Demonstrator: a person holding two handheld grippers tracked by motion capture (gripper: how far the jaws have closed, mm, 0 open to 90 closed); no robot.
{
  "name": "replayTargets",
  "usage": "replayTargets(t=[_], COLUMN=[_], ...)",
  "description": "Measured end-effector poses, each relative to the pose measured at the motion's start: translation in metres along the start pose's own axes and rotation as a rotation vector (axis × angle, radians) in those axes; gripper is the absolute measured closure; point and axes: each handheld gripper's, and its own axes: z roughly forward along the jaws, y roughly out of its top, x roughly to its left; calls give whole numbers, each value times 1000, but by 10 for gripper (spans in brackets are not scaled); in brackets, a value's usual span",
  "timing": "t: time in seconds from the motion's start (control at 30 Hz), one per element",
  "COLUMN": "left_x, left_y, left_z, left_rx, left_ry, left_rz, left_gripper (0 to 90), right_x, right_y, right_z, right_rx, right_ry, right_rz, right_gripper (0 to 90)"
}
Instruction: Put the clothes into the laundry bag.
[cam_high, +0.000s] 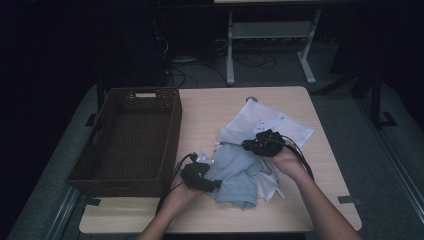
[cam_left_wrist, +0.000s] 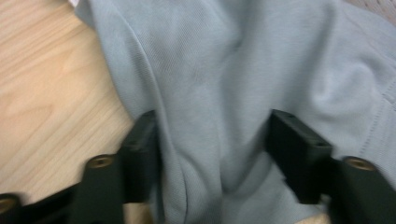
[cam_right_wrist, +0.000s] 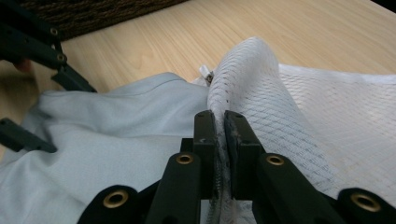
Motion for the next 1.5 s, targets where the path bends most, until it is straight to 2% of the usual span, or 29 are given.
replayTargets(t=[0.07, 0.2, 0.3, 0.47, 0.6, 0.87, 0.97, 1.17, 1.3, 1.5], left_x=[-1, -3, -3, 0, -4, -27, -33, -34, -34, -43], left_y=[1, 1, 1, 1, 4, 18, 22, 28, 31, 41], left_z=[1, 3, 3, 2, -5, -24, -29, -35, -37, -56], left_rx=[-3, -11, -15, -37, -87, -173, -197, -225, -243, -325], left_ry=[-3, 2, -4, -38, -78, -118, -133, -126, -120, -110], left_rz=[19, 59, 70, 58, 40, 101, 107, 108, 100, 114], left_gripper=[549, 726, 801, 825, 828, 830, 830, 830, 830, 830], right_x=[0, 0, 1, 1, 2, 7, 9, 13, 14, 22], right_y=[-1, -1, -1, -2, -2, 0, 2, 6, 9, 17], right_z=[-1, 0, 1, 0, -1, -4, -5, -11, -17, -28], right_rx=[0, 0, 2, 3, 2, -5, -11, -39, -65, -112], right_ry=[3, 7, 8, 15, 27, 57, 70, 99, 149, 191], right_rz=[0, -4, -5, -3, -6, -20, -23, -27, -10, -28], right_gripper=[836, 836, 840, 846, 847, 850, 851, 850, 857, 857])
